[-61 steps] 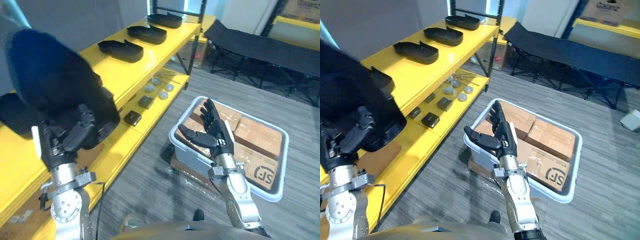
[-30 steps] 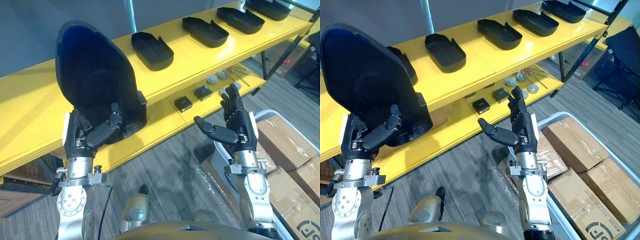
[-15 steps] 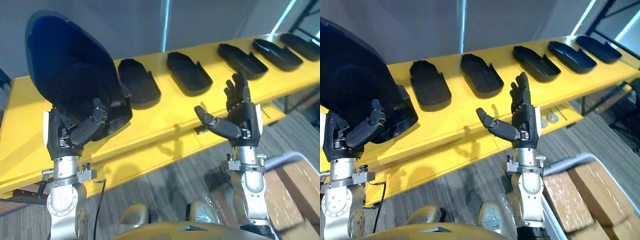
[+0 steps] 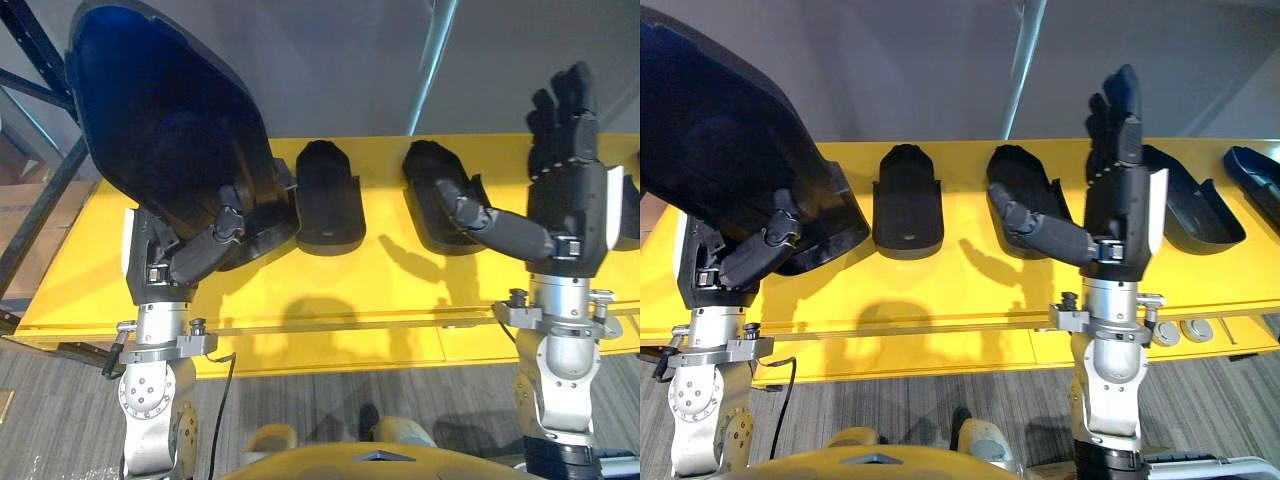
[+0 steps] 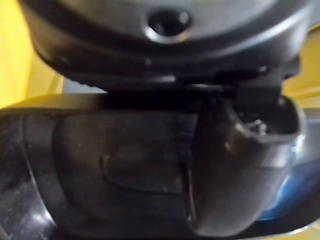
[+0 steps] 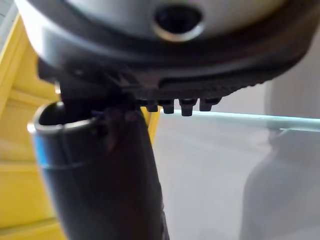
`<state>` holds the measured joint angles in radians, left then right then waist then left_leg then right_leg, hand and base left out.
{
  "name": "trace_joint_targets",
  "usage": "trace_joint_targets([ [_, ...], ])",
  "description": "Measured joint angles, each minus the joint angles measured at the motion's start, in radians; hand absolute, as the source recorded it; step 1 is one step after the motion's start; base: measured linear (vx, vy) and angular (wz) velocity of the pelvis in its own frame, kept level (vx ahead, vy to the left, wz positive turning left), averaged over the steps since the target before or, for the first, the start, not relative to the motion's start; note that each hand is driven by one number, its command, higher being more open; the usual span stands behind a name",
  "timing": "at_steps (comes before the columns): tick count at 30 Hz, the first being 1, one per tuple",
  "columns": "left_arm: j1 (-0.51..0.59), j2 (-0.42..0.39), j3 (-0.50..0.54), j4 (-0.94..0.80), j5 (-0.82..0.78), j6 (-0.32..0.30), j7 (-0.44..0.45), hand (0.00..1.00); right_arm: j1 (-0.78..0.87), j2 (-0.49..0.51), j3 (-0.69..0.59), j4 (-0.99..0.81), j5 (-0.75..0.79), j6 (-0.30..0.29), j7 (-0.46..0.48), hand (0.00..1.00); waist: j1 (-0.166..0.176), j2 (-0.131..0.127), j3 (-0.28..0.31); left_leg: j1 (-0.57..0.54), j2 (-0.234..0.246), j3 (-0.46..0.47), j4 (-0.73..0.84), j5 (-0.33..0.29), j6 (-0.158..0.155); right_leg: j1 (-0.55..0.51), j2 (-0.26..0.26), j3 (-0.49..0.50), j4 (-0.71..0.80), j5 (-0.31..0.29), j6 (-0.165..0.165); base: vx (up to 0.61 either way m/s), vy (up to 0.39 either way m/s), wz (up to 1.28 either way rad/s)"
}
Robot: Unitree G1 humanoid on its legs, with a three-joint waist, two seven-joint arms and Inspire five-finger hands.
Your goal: Walk over and take three plastic housings, then place them on the shelf
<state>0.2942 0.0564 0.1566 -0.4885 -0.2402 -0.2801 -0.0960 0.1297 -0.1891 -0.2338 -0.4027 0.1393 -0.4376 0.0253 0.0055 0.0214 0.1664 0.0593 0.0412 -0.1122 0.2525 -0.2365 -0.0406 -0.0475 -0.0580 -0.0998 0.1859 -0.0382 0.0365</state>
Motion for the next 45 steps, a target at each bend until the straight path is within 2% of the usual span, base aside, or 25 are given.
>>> trace_joint_targets([
  [7, 0.033, -0.002, 0.006, 0.000, 0.004, -0.002, 0.023, 0.00, 0.059, 0.056, -0.008, -0.001, 0.082, 0.000, 0.077, 1.00, -0.013, -0.004, -0.005, -0.014, -0.009, 0.022, -0.011, 0.012, 0.001, 0.015, -0.015, 0.000, -0.056, 0.037, 0.009, -0.05, 0.038, 0.01],
  [8, 0.033, -0.002, 0.006, 0.000, 0.004, -0.002, 0.023, 0.00, 0.067, 0.058, -0.009, -0.001, 0.084, 0.000, 0.078, 1.00, -0.017, -0.006, -0.007, -0.022, -0.003, 0.036, -0.009, 0.003, -0.008, 0.017, -0.022, -0.010, -0.062, 0.041, 0.009, -0.06, 0.053, 0.55],
  [9, 0.026, -0.001, 0.004, 0.001, 0.005, -0.001, 0.022, 0.00, 0.077, 0.072, -0.004, -0.004, 0.103, 0.001, 0.084, 1.00, -0.037, -0.012, -0.006, -0.058, 0.038, 0.117, 0.037, -0.029, 0.004, 0.020, -0.047, -0.042, -0.068, 0.046, 0.007, -0.09, 0.088, 0.75],
  [10, 0.019, -0.001, -0.003, 0.012, 0.009, -0.002, 0.021, 0.00, 0.076, 0.080, -0.004, -0.004, 0.127, 0.005, 0.083, 1.00, -0.044, -0.014, -0.005, -0.094, 0.071, 0.153, 0.094, -0.039, 0.017, 0.020, -0.065, -0.059, -0.064, 0.041, 0.004, -0.12, 0.133, 0.83],
  [11, 0.017, -0.001, -0.010, 0.034, 0.018, -0.002, 0.022, 0.00, 0.065, 0.084, 0.010, -0.003, 0.168, 0.019, 0.084, 1.00, -0.043, -0.014, -0.004, -0.127, 0.123, 0.173, 0.147, -0.037, 0.017, 0.026, -0.090, -0.065, -0.060, 0.036, 0.010, -0.11, 0.145, 0.50],
  [13, 0.022, -0.004, -0.030, 0.083, 0.026, 0.001, 0.031, 0.00, 0.049, 0.082, 0.061, -0.003, 0.232, 0.033, 0.086, 1.00, -0.038, -0.008, -0.002, -0.137, 0.191, 0.168, 0.162, -0.009, 0.019, 0.033, -0.140, -0.067, -0.032, 0.017, 0.041, -0.15, 0.304, 0.20],
  [15, 0.025, -0.010, -0.049, 0.100, 0.062, 0.015, 0.041, 0.00, 0.030, 0.082, 0.112, -0.003, 0.265, 0.036, 0.080, 1.00, -0.038, 0.024, -0.008, -0.127, 0.212, 0.146, 0.146, 0.025, 0.027, 0.027, -0.173, -0.052, -0.002, 0.001, 0.074, -0.13, 0.397, -0.03],
  [16, 0.035, -0.019, -0.066, 0.100, 0.085, 0.026, 0.041, 0.00, 0.013, 0.075, 0.154, -0.002, 0.270, 0.040, 0.074, 1.00, -0.037, 0.063, -0.020, -0.114, 0.210, 0.136, 0.130, 0.025, 0.004, 0.012, -0.191, -0.028, 0.009, -0.001, 0.112, -0.13, 0.571, -0.32],
  [17, 0.034, -0.013, -0.071, 0.106, 0.097, 0.027, 0.037, 0.00, 0.007, 0.091, 0.202, 0.006, 0.264, 0.043, 0.070, 1.00, -0.033, 0.055, -0.019, -0.111, 0.161, 0.167, 0.142, -0.002, -0.093, 0.012, -0.236, 0.010, -0.007, 0.013, 0.137, -0.12, 0.688, -0.38],
  [18, 0.035, -0.008, -0.069, 0.106, 0.094, 0.034, 0.030, 0.00, 0.013, 0.113, 0.236, 0.010, 0.235, 0.052, 0.054, 1.00, -0.034, 0.044, -0.025, -0.110, 0.123, 0.186, 0.143, -0.006, -0.087, 0.025, -0.274, 0.036, -0.050, 0.014, 0.136, -0.07, 0.553, -0.28],
  [19, 0.033, -0.003, -0.066, 0.106, 0.093, 0.037, 0.027, 0.00, 0.015, 0.126, 0.261, 0.018, 0.217, 0.056, 0.049, 1.00, -0.034, 0.032, -0.026, -0.116, 0.101, 0.195, 0.142, -0.006, -0.076, 0.035, -0.290, 0.051, -0.077, 0.010, 0.129, -0.05, 0.474, -0.14],
  [20, 0.015, 0.019, -0.065, 0.106, 0.098, 0.045, 0.022, 0.00, 0.013, 0.148, 0.305, 0.046, 0.172, 0.063, 0.032, 1.00, -0.033, 0.004, -0.022, -0.132, 0.067, 0.211, 0.142, -0.004, -0.056, 0.032, -0.298, 0.076, -0.096, 0.068, 0.102, -0.03, 0.303, -0.03],
  [21, 0.011, 0.032, -0.063, 0.108, 0.098, 0.046, 0.019, 0.00, 0.015, 0.156, 0.317, 0.060, 0.156, 0.066, 0.026, 1.00, -0.030, -0.008, -0.023, -0.141, 0.059, 0.215, 0.142, -0.004, -0.051, 0.031, -0.292, 0.061, -0.098, 0.116, 0.102, -0.04, 0.341, -0.24],
  [22, 0.007, 0.044, -0.063, 0.119, 0.098, 0.046, 0.009, 0.00, 0.014, 0.158, 0.331, 0.083, 0.138, 0.078, 0.018, 1.00, -0.009, -0.007, -0.021, -0.145, 0.066, 0.236, 0.142, -0.007, -0.037, 0.012, -0.285, 0.043, -0.112, 0.194, 0.072, -0.03, 0.225, -0.18],
  [23, 0.007, 0.053, -0.063, 0.129, 0.100, 0.047, -0.001, 0.00, 0.025, 0.160, 0.335, 0.093, 0.121, 0.082, -0.005, 1.00, -0.009, 0.001, -0.018, -0.147, 0.077, 0.245, 0.131, -0.002, -0.022, 0.009, -0.266, 0.028, -0.116, 0.236, 0.036, -0.02, 0.239, -0.14],
  [24, 0.007, 0.060, -0.064, 0.130, 0.104, 0.049, -0.002, 0.00, 0.033, 0.163, 0.335, 0.094, 0.109, 0.082, -0.018, 1.00, -0.012, 0.006, -0.016, -0.147, 0.081, 0.243, 0.120, 0.003, -0.013, 0.007, -0.249, 0.031, -0.096, 0.214, 0.040, 0.03, 0.140, 0.21],
  [25, 0.006, 0.071, -0.065, 0.130, 0.115, 0.050, -0.005, 0.00, 0.042, 0.165, 0.335, 0.093, 0.101, 0.082, -0.039, 1.00, -0.019, 0.005, -0.022, -0.148, 0.087, 0.231, 0.096, 0.015, -0.012, 0.005, -0.195, 0.053, -0.029, 0.129, 0.060, 0.05, 0.092, 0.21],
  [26, 0.002, 0.074, -0.064, 0.130, 0.117, 0.053, -0.009, 0.00, 0.044, 0.164, 0.333, 0.093, 0.101, 0.082, -0.046, 1.00, -0.019, 0.001, -0.029, -0.150, 0.082, 0.227, 0.086, 0.025, -0.020, 0.005, -0.176, 0.048, -0.017, 0.100, 0.058, 0.11, 0.102, 0.14],
  [27, -0.020, 0.083, -0.063, 0.130, 0.116, 0.066, -0.012, 0.00, 0.044, 0.165, 0.323, 0.092, 0.101, 0.082, -0.055, 1.00, -0.016, -0.014, -0.039, -0.152, 0.076, 0.226, 0.071, 0.037, -0.024, 0.001, -0.163, 0.049, -0.015, 0.078, 0.053, 0.13, 0.084, 0.09],
  [28, -0.047, 0.091, -0.065, 0.133, 0.116, 0.088, -0.016, 0.00, 0.048, 0.165, 0.310, 0.092, 0.100, 0.082, -0.055, 1.00, -0.020, -0.022, -0.044, -0.151, 0.072, 0.221, 0.069, 0.043, -0.027, -0.002, -0.164, 0.062, -0.014, 0.077, 0.052, 0.16, 0.090, 0.10],
  [32, -0.063, 0.101, -0.070, 0.133, 0.116, 0.125, -0.013, 0.00, 0.058, 0.161, 0.272, 0.092, 0.100, 0.084, -0.028, 1.00, -0.039, -0.015, -0.045, -0.116, 0.076, 0.227, 0.033, 0.055, -0.037, 0.020, -0.157, 0.083, -0.039, 0.061, 0.066, 0.09, -0.026, -0.08],
  [34, -0.062, 0.099, -0.095, 0.133, 0.116, 0.151, -0.014, 0.00, 0.058, 0.138, 0.219, 0.092, 0.100, 0.084, -0.014, 1.00, -0.038, 0.000, -0.050, -0.092, 0.093, 0.235, -0.001, 0.064, -0.052, 0.041, -0.140, 0.081, -0.078, 0.061, 0.066, 0.06, -0.094, -0.16],
  [39, -0.056, 0.090, -0.133, 0.133, 0.127, 0.183, 0.003, 0.00, 0.087, 0.102, 0.128, 0.058, 0.096, 0.085, 0.020, 1.00, -0.046, 0.014, -0.051, -0.011, 0.116, 0.255, -0.111, 0.115, -0.074, 0.065, -0.113, 0.081, -0.087, 0.061, 0.066, 0.01, -0.090, -0.12],
  [42, -0.059, 0.085, -0.104, 0.134, 0.117, 0.225, 0.026, 0.00, 0.103, 0.102, 0.098, 0.001, 0.122, 0.085, 0.063, 1.00, -0.064, 0.015, -0.051, 0.004, 0.115, 0.271, -0.142, 0.133, -0.077, 0.064, -0.113, 0.082, -0.092, 0.055, 0.066, -0.08, -0.042, -0.15],
  [45, -0.095, 0.093, -0.039, 0.195, 0.009, 0.289, 0.060, 0.00, 0.111, 0.105, 0.119, -0.038, 0.121, 0.085, 0.107, 1.00, -0.066, 0.011, -0.050, 0.003, 0.106, 0.299, -0.155, 0.142, -0.084, 0.061, -0.125, 0.082, -0.121, 0.025, 0.088, -0.13, -0.065, -0.22],
])
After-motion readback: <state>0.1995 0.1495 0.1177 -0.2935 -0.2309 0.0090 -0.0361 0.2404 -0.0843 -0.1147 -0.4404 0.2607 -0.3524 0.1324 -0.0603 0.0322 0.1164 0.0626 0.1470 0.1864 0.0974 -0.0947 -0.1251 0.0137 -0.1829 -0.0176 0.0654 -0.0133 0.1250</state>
